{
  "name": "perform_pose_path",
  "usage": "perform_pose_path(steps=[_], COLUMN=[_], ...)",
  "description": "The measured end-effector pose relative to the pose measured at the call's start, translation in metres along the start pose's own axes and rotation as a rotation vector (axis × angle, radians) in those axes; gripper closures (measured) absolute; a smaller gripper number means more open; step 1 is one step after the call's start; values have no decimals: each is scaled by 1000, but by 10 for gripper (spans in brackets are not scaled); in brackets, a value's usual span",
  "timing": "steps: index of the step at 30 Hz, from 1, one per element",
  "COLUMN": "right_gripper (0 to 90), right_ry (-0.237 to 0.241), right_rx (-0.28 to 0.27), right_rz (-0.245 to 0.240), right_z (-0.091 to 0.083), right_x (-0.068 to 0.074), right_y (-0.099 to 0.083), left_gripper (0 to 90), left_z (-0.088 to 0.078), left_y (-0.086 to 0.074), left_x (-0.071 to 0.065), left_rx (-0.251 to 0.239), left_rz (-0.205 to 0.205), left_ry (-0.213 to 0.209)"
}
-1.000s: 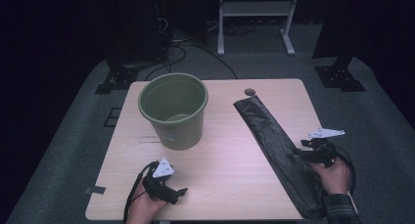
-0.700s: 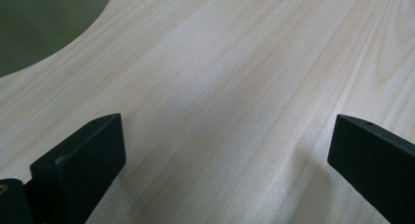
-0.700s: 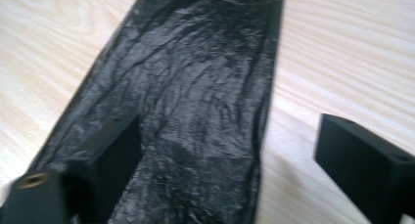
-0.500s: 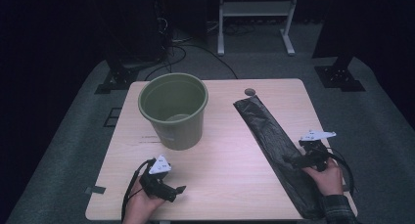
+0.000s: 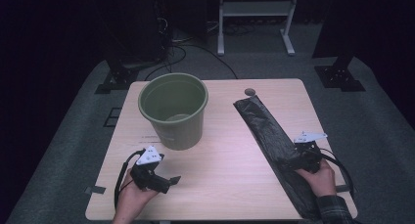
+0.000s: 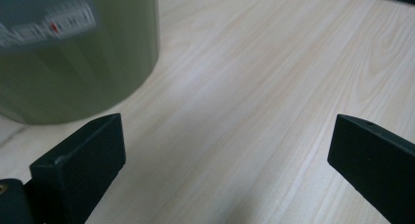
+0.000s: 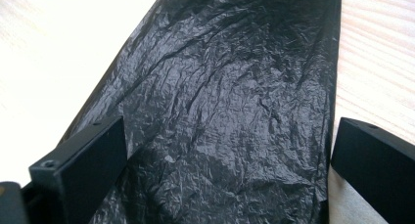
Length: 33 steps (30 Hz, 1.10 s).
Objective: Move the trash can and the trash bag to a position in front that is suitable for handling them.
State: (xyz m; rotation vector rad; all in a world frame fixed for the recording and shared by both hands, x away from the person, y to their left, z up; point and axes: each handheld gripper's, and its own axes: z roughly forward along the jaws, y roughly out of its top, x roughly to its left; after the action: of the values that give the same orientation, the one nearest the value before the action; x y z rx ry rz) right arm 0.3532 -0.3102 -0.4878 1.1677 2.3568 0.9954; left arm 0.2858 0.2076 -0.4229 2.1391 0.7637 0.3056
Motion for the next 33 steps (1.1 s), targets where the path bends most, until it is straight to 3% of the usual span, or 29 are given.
perform_pose_path(steps=[9,24,33], right_gripper=[0,0,0], right_ry=[4,4,4], right_rx=[2,2,2], right_rz=[-9,-9,-9], right_z=[0,0,0], right_x=[0,0,0], right_y=[0,0,0], left_gripper=[0,0,0], left_z=[-25,-53,-71], left_y=[22,61,84], left_x=[11,31,41], left_rx=[-32,-58,-81], left_rz=[6,-17,-16], left_ry=[33,27,49])
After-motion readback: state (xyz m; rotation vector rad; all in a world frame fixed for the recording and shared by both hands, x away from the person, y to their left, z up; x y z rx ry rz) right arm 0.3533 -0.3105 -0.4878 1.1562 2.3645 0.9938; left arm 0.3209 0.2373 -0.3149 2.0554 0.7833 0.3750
